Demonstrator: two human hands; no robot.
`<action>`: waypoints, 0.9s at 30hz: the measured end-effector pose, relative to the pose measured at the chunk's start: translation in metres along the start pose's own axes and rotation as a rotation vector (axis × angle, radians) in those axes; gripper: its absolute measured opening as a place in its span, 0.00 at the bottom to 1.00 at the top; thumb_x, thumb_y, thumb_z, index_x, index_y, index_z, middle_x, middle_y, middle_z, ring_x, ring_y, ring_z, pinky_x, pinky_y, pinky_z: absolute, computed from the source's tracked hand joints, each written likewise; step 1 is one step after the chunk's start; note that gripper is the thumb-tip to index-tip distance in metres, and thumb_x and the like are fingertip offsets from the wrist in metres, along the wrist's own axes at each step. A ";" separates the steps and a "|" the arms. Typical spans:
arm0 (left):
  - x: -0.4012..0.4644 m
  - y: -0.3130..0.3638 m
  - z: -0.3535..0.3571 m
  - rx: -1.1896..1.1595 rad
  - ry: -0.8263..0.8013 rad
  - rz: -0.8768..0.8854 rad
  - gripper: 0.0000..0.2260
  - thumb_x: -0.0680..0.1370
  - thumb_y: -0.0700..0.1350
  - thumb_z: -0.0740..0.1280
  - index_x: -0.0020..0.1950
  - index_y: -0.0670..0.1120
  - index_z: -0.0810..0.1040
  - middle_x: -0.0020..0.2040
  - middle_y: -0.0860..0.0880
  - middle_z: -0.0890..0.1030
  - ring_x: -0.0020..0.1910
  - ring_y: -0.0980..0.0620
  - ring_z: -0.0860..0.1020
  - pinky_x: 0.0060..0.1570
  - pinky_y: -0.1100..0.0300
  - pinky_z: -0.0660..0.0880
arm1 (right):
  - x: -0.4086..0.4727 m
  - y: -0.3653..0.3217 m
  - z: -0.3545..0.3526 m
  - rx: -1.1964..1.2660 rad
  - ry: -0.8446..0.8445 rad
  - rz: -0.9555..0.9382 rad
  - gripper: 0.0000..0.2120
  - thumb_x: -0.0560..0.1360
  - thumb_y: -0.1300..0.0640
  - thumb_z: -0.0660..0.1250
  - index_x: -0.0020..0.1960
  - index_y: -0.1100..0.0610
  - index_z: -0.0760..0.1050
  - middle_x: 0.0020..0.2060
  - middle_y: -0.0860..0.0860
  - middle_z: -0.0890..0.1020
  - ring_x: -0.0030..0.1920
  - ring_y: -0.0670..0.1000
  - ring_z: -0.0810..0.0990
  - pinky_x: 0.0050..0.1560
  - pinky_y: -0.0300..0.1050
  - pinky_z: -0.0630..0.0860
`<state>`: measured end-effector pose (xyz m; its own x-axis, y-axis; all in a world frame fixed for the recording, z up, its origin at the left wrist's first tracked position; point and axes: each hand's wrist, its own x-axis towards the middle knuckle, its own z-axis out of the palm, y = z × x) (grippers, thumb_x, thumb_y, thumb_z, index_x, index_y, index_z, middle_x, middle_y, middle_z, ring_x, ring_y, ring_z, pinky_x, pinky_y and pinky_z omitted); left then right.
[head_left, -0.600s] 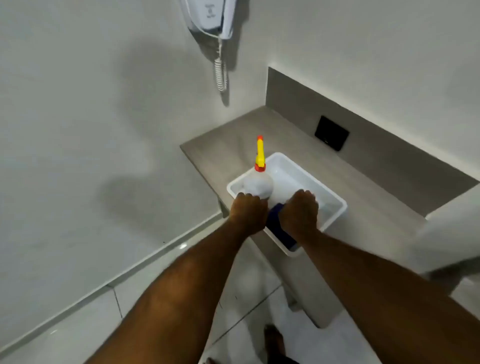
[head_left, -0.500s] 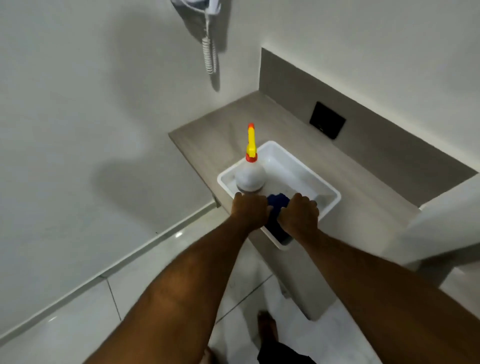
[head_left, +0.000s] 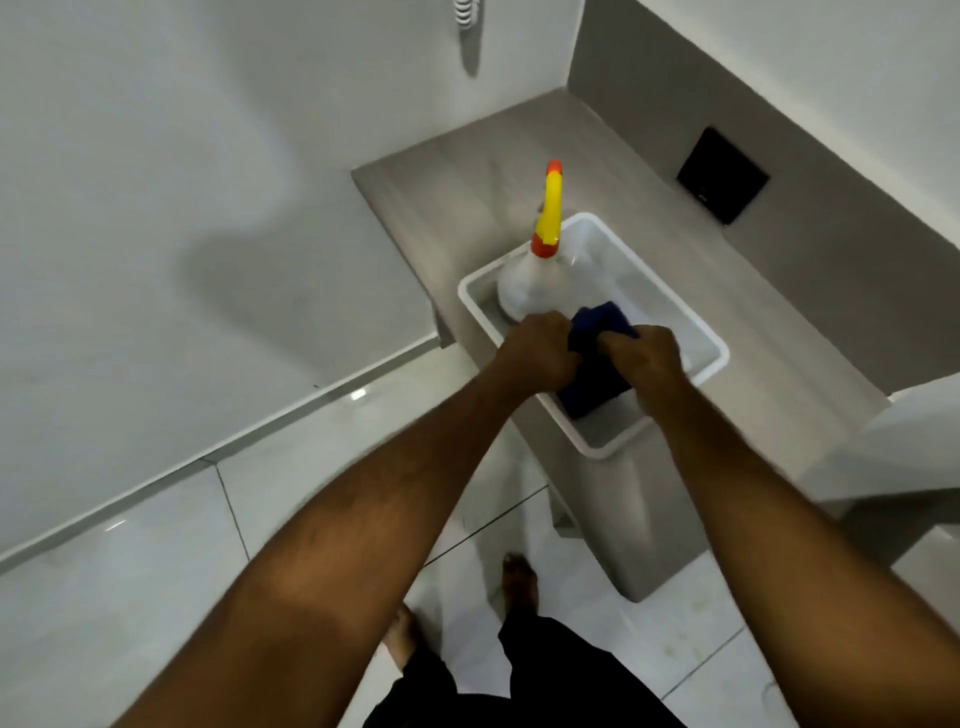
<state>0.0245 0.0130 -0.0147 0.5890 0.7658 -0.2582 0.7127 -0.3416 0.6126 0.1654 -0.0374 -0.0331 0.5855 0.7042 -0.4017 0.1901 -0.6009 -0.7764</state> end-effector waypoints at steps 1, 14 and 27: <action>-0.009 0.001 -0.012 -0.040 0.031 0.053 0.10 0.75 0.44 0.69 0.52 0.39 0.80 0.50 0.40 0.83 0.49 0.43 0.81 0.46 0.58 0.73 | -0.012 -0.007 -0.007 0.115 -0.005 -0.029 0.07 0.68 0.60 0.71 0.44 0.60 0.80 0.35 0.54 0.84 0.43 0.59 0.84 0.40 0.47 0.83; -0.141 -0.077 -0.144 -0.502 -0.223 0.163 0.13 0.76 0.37 0.69 0.61 0.36 0.78 0.55 0.38 0.83 0.52 0.45 0.83 0.52 0.51 0.83 | -0.137 -0.047 0.057 0.799 -0.794 -0.031 0.18 0.73 0.68 0.61 0.60 0.57 0.80 0.56 0.56 0.83 0.59 0.58 0.81 0.57 0.55 0.81; -0.172 -0.431 0.150 0.198 -0.023 -0.465 0.42 0.76 0.58 0.67 0.77 0.36 0.50 0.78 0.36 0.57 0.77 0.36 0.54 0.76 0.44 0.53 | -0.043 0.211 0.310 0.034 -0.422 0.340 0.15 0.73 0.68 0.69 0.56 0.53 0.74 0.54 0.55 0.82 0.49 0.52 0.81 0.47 0.49 0.78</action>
<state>-0.3267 -0.0539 -0.3463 0.1985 0.8499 -0.4881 0.9590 -0.0658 0.2756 -0.0639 -0.0778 -0.3301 0.2413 0.5671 -0.7875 0.0152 -0.8136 -0.5812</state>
